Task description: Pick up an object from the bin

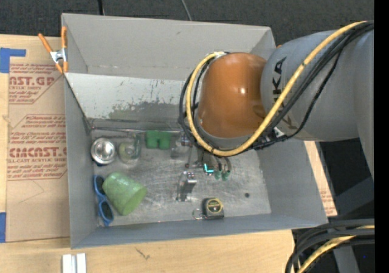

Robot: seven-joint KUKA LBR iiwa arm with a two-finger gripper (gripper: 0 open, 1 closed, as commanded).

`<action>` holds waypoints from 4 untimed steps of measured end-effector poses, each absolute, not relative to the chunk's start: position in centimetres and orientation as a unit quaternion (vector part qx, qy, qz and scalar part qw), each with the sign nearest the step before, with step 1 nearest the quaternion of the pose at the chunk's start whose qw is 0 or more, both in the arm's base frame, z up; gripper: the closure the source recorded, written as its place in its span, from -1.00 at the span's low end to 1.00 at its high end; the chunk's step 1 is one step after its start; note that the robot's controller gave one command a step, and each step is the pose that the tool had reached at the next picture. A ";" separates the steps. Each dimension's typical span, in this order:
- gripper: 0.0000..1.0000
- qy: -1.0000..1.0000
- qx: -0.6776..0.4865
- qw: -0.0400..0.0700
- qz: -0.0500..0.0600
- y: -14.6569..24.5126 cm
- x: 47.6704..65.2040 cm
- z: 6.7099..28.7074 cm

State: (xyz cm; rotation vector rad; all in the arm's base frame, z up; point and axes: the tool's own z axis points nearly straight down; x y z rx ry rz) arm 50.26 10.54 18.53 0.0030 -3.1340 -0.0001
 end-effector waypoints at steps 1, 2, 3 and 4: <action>-1.00 -0.992 0.130 -0.003 0.000 17.6 52.3 7.1; -1.00 -0.989 0.146 -0.004 0.002 24.2 48.5 10.4; -1.00 -1.000 0.013 -0.001 0.000 21.8 52.1 10.1; -1.00 -0.998 -0.057 -0.006 -0.003 20.0 49.6 7.3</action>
Offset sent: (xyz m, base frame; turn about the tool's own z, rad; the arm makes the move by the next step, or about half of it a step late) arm 0.0184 0.0690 -0.1153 -0.2572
